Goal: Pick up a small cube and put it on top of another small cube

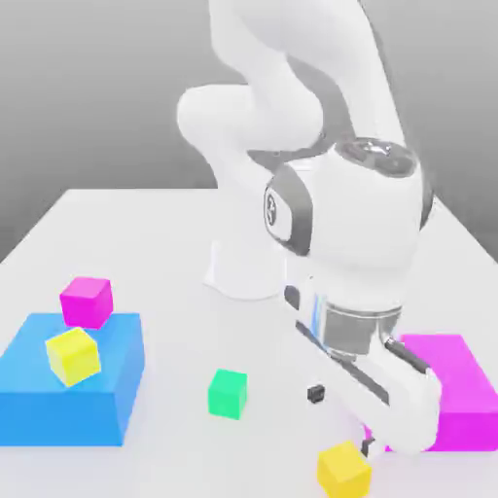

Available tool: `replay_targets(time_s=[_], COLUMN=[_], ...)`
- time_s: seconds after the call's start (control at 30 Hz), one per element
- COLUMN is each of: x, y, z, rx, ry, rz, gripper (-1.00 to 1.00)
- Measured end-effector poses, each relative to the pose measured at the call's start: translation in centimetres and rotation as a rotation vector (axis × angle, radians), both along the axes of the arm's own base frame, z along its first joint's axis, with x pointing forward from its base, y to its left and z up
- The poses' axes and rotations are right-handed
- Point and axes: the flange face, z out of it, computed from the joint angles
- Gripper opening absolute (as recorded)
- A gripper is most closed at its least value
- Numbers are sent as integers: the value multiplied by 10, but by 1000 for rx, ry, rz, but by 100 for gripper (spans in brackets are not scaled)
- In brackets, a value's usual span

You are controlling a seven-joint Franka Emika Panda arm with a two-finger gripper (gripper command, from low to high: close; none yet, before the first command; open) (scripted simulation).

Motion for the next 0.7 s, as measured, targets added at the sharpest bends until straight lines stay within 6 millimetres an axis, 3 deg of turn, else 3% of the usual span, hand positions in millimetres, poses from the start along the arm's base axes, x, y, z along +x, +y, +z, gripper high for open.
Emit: replay_targets(time_s=[0.13, 0.17, 0.37, 0.43, 0.57, 0.7], x=[-2, -2, -3, -2, -4, -33], y=[2, 2, 2, 2, -1, -45], z=[-53, -62, -66, -52, -5, 15], rx=[5, 4, 5, 6, 2, -29], ry=[10, 10, 9, 8, 9, 13], rz=[-15, -15, -15, -16, -27, -214], gripper=[0, -100, -100, -100, -100, -100])
